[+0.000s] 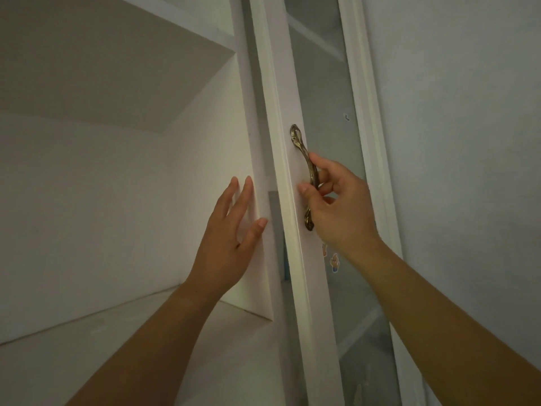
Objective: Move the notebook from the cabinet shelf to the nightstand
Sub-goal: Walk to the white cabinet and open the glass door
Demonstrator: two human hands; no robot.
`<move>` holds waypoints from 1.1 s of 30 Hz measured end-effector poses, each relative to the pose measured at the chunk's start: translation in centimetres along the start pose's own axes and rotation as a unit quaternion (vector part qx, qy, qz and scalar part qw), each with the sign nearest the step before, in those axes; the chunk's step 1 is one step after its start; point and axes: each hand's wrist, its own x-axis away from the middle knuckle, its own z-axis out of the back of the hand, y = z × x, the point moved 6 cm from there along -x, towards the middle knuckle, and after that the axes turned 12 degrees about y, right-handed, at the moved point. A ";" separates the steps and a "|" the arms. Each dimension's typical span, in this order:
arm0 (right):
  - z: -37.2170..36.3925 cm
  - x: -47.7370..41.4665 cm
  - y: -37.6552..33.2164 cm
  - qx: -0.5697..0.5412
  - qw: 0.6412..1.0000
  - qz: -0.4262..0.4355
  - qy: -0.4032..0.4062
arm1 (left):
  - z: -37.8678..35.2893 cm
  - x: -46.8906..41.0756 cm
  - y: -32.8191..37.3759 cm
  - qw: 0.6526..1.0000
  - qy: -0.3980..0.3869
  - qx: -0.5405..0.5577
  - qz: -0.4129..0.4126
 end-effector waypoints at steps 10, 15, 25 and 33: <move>5.2 -0.9 -0.8 -0.024 0.999 -0.017 -0.016 | 0.1 0.2 0.3 1.000 0.004 0.003 0.029; 5.3 -0.9 -0.8 -0.023 0.999 -0.036 -0.025 | 0.8 0.2 1.5 0.998 0.028 -0.053 0.025; 8.5 -1.8 -1.1 -0.045 0.998 -0.039 -0.032 | -1.1 1.0 7.9 0.999 0.026 0.037 -0.007; 13.6 -3.0 -0.8 -0.060 0.997 -0.044 -0.032 | -5.3 0.4 11.6 0.993 0.051 0.105 0.026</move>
